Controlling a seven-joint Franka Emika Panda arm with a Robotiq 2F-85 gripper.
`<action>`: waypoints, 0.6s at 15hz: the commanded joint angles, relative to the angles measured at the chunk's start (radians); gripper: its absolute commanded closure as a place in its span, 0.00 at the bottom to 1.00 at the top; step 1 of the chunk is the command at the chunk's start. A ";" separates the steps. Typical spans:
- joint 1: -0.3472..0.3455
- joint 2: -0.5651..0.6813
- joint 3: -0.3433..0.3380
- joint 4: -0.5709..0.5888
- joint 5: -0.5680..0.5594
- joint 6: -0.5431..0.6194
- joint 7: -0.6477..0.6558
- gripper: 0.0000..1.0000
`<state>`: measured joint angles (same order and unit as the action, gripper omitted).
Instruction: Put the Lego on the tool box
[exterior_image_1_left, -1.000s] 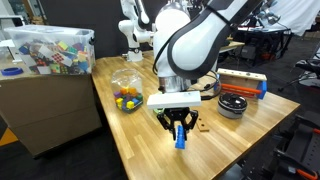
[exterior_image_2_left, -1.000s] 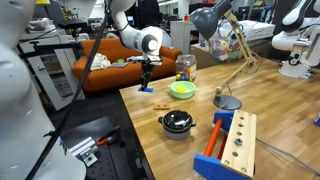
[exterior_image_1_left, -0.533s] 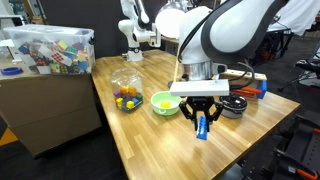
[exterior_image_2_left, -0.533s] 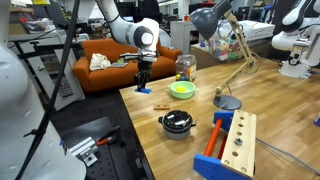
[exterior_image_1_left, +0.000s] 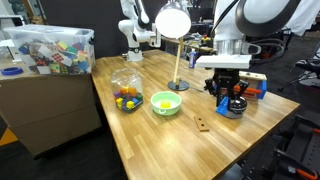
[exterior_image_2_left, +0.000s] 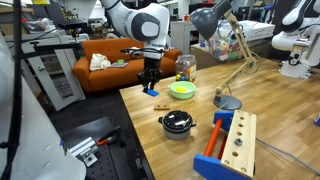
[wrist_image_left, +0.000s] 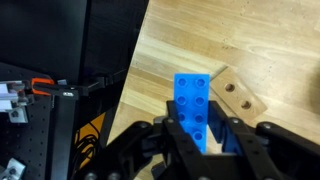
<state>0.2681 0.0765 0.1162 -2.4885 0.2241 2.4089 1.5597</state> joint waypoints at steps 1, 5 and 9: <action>-0.061 -0.106 0.003 -0.104 0.086 0.023 0.015 0.90; -0.092 -0.119 0.008 -0.111 0.096 -0.002 -0.001 0.65; -0.093 -0.151 0.013 -0.130 0.117 -0.002 -0.004 0.65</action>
<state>0.1941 -0.0740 0.1103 -2.6195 0.3395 2.4088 1.5575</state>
